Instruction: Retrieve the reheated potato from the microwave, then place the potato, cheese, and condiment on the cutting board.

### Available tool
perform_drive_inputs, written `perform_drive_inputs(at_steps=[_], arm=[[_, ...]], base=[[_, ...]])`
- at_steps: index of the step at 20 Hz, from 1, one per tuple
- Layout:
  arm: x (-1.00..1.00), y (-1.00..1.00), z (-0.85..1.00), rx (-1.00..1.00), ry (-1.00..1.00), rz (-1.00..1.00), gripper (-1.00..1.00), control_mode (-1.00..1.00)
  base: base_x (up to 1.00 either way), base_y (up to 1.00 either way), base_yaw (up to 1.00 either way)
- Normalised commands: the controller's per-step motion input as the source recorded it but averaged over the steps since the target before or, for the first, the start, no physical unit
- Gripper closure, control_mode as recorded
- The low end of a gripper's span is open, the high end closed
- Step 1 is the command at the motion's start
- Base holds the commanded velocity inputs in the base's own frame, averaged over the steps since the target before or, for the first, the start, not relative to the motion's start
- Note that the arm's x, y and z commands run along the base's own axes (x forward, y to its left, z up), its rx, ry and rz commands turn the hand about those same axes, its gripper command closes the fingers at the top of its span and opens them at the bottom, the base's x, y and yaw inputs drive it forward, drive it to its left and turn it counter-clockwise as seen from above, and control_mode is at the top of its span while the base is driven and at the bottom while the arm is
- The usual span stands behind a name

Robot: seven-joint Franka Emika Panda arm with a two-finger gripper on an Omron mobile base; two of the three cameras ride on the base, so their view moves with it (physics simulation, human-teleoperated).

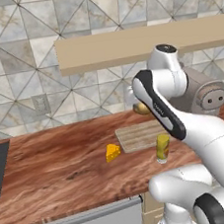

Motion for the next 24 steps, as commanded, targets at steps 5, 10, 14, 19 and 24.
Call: perform_drive_inputs(at_steps=[5, 10, 14, 19, 24], arm=[[0.17, -0.25, -0.25, -0.21, 0.04, 0.08, 1.00, -1.00], [0.14, -0.32, -0.35, -0.17, -0.03, 0.07, 1.00, -1.00], [0.26, -0.45, -0.35, 0.00, 0.00, 0.04, 1.00, -1.00], [0.37, -0.41, -0.32, 0.01, 0.00, 0.06, 1.00, -1.00], [0.22, -0.28, -0.42, 0.01, 0.00, 0.03, 1.00, -1.00]], base=[[0.00, 0.00, 0.00], [0.00, 0.00, 0.00], [0.00, 0.00, 0.00], [0.00, 0.00, 0.00], [0.00, 0.00, 0.00]])
